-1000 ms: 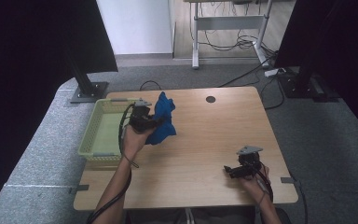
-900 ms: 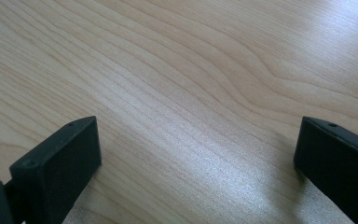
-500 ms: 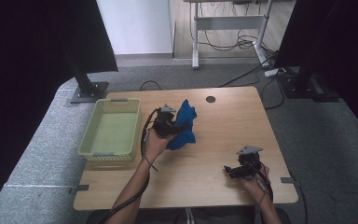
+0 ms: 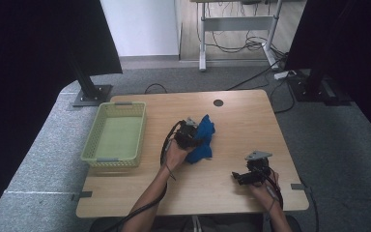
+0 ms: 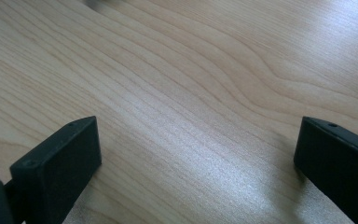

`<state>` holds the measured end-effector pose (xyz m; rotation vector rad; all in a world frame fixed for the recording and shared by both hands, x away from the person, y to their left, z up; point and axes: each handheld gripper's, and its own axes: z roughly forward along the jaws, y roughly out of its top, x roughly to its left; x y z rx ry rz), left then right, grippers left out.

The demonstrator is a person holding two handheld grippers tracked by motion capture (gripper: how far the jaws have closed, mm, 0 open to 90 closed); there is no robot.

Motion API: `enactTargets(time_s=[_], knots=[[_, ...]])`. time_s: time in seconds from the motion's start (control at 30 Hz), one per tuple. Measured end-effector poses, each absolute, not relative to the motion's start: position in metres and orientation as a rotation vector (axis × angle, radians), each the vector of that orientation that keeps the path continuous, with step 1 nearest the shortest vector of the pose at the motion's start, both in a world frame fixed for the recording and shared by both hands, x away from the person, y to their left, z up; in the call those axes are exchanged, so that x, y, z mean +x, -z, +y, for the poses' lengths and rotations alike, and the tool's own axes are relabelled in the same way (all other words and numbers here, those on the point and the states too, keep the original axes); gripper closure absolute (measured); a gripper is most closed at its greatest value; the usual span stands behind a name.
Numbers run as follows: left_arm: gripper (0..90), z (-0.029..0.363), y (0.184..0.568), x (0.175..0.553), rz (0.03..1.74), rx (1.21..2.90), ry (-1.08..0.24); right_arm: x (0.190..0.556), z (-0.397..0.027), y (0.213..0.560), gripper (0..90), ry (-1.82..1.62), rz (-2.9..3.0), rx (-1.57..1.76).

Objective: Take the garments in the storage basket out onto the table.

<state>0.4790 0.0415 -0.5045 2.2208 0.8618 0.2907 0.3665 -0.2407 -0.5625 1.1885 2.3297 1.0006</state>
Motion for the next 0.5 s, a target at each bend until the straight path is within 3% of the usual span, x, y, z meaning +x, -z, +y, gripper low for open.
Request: enactTargets(time_s=[0.2, 0.5], knots=[[66.7, 0.038, 0.524, 0.486, 0.854, 2.279, -0.323, 0.366, -0.241, 0.563, 0.2, -1.001, 2.331, 1.189], [46.3, 0.040, 0.539, 0.494, 0.899, 2.229, -0.301, 0.366, -0.241, 0.563, 0.2, -1.002, 2.332, 1.187]])
